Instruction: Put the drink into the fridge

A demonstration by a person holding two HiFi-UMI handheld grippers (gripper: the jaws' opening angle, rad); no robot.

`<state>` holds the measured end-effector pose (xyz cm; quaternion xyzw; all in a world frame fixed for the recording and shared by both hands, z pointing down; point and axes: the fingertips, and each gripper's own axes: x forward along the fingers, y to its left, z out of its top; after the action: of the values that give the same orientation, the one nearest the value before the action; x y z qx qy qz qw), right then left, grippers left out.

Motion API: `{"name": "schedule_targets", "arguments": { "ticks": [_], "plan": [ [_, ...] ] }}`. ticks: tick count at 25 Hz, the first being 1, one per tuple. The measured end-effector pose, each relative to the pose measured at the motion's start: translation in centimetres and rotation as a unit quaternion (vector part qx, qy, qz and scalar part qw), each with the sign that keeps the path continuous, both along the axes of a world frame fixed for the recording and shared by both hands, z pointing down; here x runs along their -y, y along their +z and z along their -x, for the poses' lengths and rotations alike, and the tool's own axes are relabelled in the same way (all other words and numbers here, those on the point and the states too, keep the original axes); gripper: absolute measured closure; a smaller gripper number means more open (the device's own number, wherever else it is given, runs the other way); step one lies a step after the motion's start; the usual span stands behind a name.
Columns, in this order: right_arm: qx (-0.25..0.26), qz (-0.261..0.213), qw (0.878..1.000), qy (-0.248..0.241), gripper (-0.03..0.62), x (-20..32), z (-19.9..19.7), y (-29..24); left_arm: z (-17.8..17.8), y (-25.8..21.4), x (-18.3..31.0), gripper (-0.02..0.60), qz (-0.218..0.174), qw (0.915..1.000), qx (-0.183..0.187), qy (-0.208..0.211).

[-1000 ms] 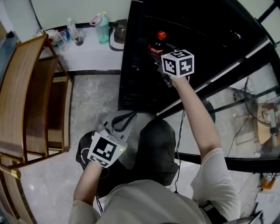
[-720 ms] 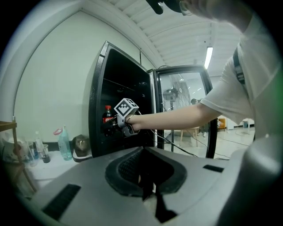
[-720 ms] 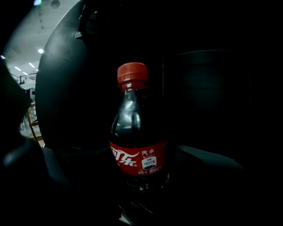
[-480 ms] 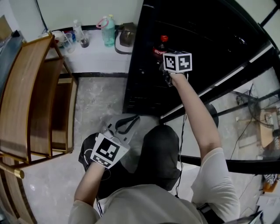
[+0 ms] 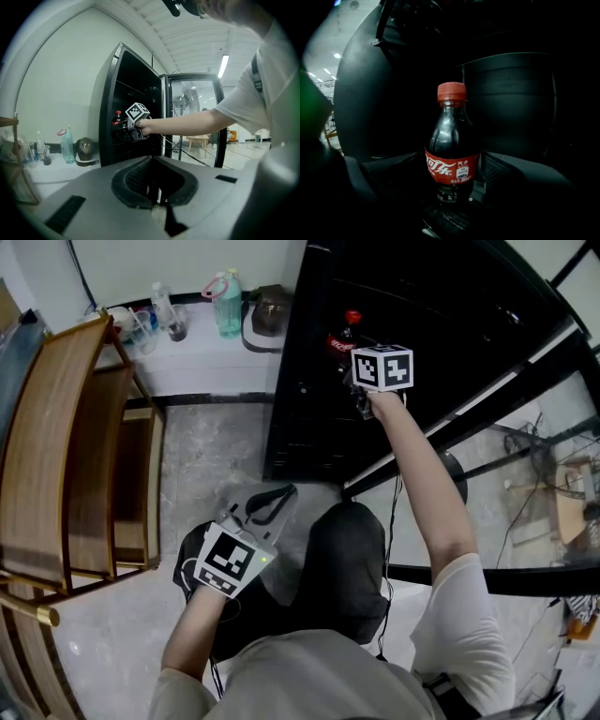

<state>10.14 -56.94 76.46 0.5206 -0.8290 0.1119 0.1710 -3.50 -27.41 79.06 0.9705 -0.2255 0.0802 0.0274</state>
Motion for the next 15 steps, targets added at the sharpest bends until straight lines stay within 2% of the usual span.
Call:
{"name": "schedule_targets", "arguments": {
  "ticks": [5,12,15],
  "plan": [
    [-0.016,-0.004,1.000,-0.003,0.204,-1.4,-0.6,-0.3,0.4,-0.4,0.2,0.572,0.001,1.0000,-0.002,0.000],
    [0.004,-0.029,1.000,0.007,0.206,-4.9,-2.4,-2.2,0.2,-0.4,1.0,0.572,0.004,0.9999,-0.015,0.001],
    [0.010,-0.042,0.999,-0.004,0.238,-7.1,-2.3,-2.7,-0.3,-0.3,1.2,0.572,0.010,0.9997,-0.021,0.002]
  ]
}}
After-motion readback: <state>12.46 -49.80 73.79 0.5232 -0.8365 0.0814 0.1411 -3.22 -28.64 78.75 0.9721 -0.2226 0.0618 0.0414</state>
